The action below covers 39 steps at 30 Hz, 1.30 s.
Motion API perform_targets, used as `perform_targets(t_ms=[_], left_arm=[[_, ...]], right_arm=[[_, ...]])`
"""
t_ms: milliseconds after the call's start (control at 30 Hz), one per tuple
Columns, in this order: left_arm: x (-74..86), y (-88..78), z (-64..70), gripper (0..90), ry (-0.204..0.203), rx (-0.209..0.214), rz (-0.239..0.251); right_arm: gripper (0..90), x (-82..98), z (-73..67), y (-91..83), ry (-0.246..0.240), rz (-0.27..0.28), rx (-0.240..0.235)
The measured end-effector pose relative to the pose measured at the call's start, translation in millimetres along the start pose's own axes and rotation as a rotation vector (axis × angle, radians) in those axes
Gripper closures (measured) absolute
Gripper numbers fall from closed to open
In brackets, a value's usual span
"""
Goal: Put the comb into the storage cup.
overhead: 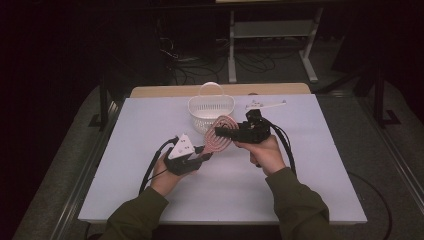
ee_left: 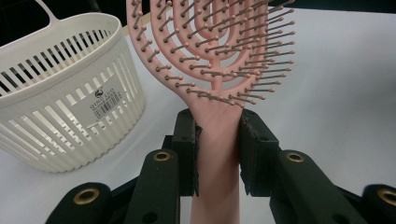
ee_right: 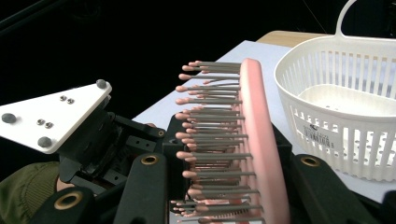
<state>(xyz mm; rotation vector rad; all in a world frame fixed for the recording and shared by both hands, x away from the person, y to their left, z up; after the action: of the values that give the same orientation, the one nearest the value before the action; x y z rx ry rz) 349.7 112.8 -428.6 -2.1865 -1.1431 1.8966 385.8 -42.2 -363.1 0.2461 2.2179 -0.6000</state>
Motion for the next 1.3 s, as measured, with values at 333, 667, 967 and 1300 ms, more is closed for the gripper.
perform_targets(t_ms=[333,667,967,1300], left_arm=[[0.3,0.6,-0.3,69.9,-0.008,0.011,0.005],[-1.2,-2.8,-3.0,60.7,-0.04,0.026,0.031],[-2.9,-10.6,-6.3,49.9,-0.067,0.072,0.044],[4.6,-26.4,-19.1,36.0,-0.093,0.104,0.037]], right_arm=[[62.2,0.1,-0.9,-0.6,-0.013,-0.001,0.001],[62.4,-2.6,1.2,-5.3,-0.017,0.021,0.017],[62.5,-5.5,4.7,-11.4,-0.021,0.04,0.035],[62.5,-7.7,7.4,-16.6,-0.019,0.053,0.047]])
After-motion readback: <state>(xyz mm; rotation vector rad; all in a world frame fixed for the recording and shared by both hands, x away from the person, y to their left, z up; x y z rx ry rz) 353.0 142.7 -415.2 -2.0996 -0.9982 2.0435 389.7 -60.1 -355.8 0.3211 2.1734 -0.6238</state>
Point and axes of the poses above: each handheld gripper's, and its own axes: y roughly forward along the jaws, x roughly out of its underside, z roughly to its right, the point moved 6 cm from there along y, roughly forward along the jaws, and after that the axes turned 9 degrees about y, right-handed, at the moved point
